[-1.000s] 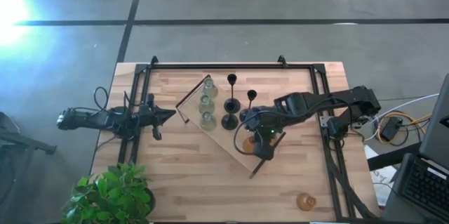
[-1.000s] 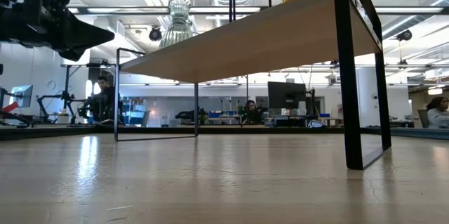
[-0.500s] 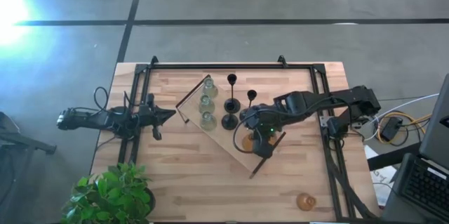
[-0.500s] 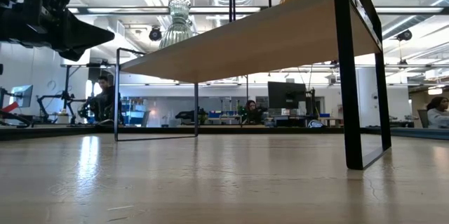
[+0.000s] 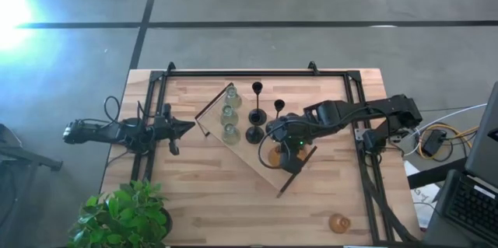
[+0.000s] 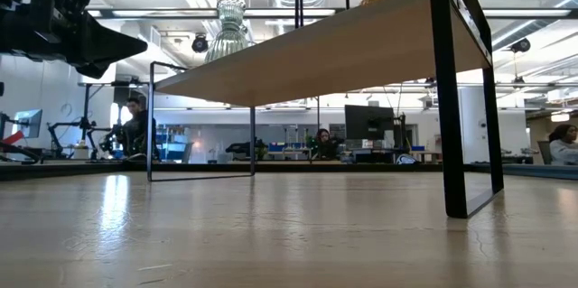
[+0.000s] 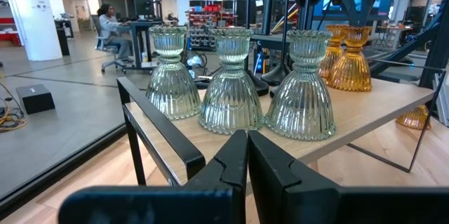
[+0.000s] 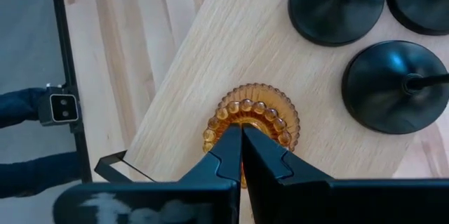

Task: Pick & Place candle stick holders
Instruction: Put the top orange candle holder on the shelf

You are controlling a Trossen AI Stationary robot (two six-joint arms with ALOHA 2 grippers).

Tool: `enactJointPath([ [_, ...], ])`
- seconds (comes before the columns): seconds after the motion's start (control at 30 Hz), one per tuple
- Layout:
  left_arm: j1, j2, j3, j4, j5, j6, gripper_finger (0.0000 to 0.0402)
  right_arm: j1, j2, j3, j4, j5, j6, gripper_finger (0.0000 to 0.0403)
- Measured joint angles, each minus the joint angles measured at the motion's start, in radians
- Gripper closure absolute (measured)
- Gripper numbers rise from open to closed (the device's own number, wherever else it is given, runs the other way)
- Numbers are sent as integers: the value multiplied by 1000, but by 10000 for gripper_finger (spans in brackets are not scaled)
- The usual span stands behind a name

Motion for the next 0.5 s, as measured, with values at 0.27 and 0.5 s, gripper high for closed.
enactJointPath([
  [0.27,0,0,0,0,0,0,383,-3,-2,-10,5,2,-5,395],
  [0.5,0,0,0,0,0,0,383,-3,-2,-10,22,18,-21,395],
])
